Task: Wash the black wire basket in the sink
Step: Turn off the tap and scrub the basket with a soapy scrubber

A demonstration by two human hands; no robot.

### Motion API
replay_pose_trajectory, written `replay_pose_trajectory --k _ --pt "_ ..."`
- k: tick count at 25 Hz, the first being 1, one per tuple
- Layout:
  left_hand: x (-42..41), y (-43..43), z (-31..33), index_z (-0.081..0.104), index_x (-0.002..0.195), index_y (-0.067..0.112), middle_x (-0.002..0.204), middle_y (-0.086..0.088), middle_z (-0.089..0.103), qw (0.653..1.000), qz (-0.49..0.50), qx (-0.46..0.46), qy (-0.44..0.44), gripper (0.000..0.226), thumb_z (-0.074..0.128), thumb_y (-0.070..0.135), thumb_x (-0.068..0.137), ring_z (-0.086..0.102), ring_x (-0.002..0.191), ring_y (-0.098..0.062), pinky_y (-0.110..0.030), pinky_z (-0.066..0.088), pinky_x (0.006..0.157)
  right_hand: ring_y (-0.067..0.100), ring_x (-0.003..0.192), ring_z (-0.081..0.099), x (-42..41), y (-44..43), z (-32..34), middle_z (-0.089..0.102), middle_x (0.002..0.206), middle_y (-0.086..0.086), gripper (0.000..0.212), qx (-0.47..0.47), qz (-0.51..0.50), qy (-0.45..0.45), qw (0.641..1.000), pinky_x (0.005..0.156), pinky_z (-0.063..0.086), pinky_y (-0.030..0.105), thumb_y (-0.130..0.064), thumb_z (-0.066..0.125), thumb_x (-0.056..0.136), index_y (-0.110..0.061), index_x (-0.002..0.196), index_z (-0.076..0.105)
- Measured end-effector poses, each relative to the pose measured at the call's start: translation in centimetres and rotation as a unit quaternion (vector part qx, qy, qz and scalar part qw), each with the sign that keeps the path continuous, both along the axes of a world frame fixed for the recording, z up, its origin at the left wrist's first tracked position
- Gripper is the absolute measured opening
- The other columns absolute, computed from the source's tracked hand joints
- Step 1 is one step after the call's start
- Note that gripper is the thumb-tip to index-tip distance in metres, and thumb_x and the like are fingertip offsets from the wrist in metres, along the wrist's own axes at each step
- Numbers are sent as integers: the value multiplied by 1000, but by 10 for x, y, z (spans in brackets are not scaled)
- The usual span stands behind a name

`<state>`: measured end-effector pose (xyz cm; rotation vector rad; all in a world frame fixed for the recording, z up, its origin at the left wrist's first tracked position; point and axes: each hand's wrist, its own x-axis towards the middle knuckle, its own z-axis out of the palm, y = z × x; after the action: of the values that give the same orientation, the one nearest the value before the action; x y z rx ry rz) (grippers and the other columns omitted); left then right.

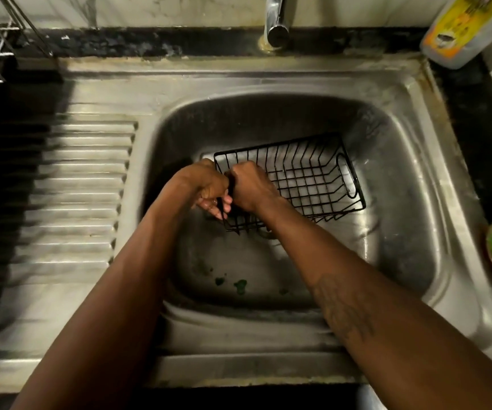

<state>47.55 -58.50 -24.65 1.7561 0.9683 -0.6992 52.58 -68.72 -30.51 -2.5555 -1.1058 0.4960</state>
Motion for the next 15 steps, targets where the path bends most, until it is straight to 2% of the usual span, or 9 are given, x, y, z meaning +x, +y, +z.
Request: replay_pose_trajectory --k 3,6,8,10,13,15 --pt "-1 -1 1 51 82 1 90 -22 64 1000 9 -6 -7 23 42 -2 103 69 96 -40 -54 58 87 19 74 66 15 -19 -1 65 83 4 11 -5 -56 -13 998 61 57 31 -18 62 96 -18 89 70" --pt "-2 -1 0 50 82 2 84 -20 62 1000 19 -9 -13 24 41 -3 104 67 92 -39 -53 58 81 11 72 58 45 -67 2 61 86 0 6 -53 -159 -34 985 54 43 21 -19 67 94 -15 98 70" --pt "-2 -1 0 50 81 2 81 -18 60 1000 20 -18 -6 27 39 -2 105 67 85 -37 -48 59 76 21 81 64 56 -91 4 66 95 8 18 -90 -235 -70 965 59 50 26 -16 72 90 -11 107 71" --pt "-2 -1 -1 50 82 2 78 -16 60 999 26 -24 -9 26 38 -2 105 66 81 -35 -49 60 75 30 94 69 59 -94 7 69 104 15 20 -109 -290 -100 945 69 55 32 -11 73 90 -7 109 72" --pt "-1 -1 -1 52 87 0 81 -18 63 1000 21 -12 -18 18 44 -4 102 69 87 -37 -54 59 84 30 91 68 52 -84 6 68 101 16 10 -106 -270 -96 952 66 50 32 -5 64 93 -4 101 70" --pt "-1 -2 2 50 86 2 84 -19 62 1000 22 -12 -15 19 44 -4 103 68 89 -37 -54 59 82 26 86 67 40 -72 9 68 96 13 14 -86 -221 -120 964 64 50 30 1 57 96 -4 100 69"
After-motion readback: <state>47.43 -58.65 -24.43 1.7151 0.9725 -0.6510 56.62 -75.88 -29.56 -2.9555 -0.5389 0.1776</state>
